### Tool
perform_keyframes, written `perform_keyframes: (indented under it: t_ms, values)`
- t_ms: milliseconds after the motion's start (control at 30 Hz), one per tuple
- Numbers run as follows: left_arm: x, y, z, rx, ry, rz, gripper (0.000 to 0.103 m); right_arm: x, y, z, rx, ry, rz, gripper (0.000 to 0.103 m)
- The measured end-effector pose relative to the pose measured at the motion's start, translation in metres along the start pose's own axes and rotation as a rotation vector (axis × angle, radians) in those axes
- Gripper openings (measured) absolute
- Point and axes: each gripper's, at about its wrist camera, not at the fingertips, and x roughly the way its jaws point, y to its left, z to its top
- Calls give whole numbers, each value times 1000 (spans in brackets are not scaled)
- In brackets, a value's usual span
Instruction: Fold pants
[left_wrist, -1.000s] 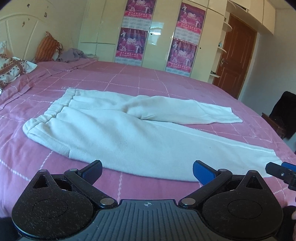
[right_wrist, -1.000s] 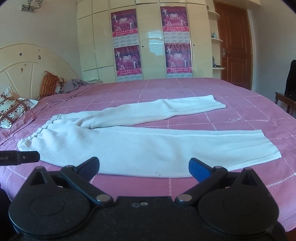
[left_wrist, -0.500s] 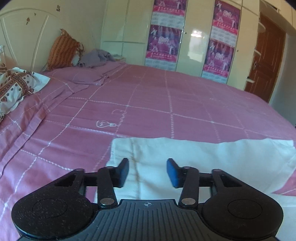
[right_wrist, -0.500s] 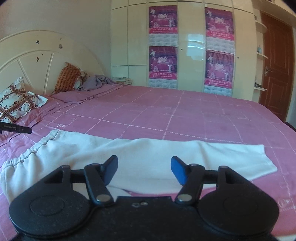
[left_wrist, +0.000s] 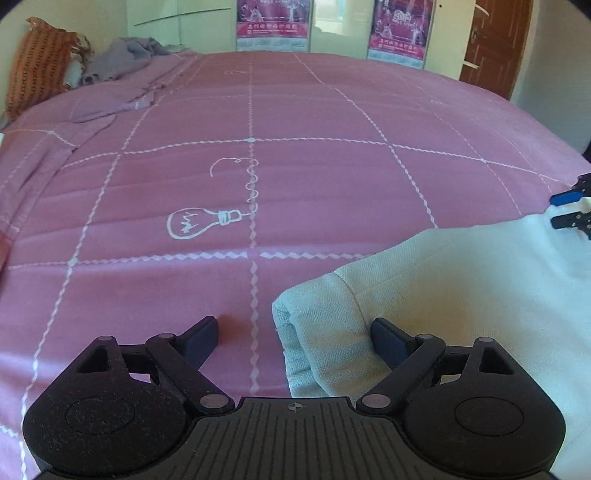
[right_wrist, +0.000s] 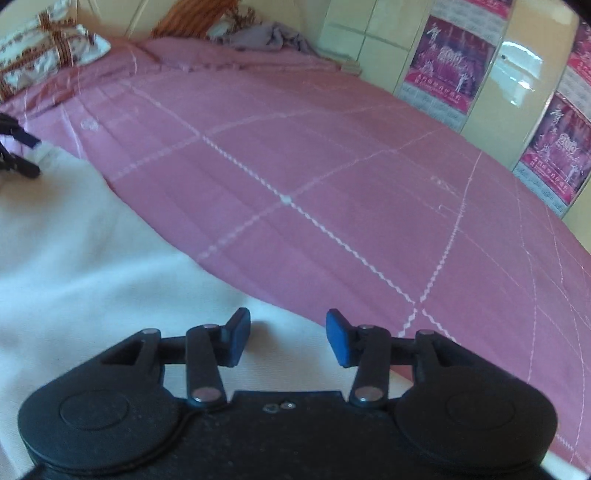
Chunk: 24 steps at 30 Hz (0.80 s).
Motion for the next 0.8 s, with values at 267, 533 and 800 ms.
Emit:
perform_keyframes:
  t_ms: [267, 533, 800]
  values:
    - [11, 19, 2, -21, -9, -141, 66, 11, -30, -6, -51, 80, 208, 50]
    - [-4, -14, 0, 26, -38, -64, 17, 13, 9, -7, -141, 56, 69, 8]
    - [-148, -37, -59, 141, -374, -52, 14, -121, 45, -37, -181, -162, -87, 7]
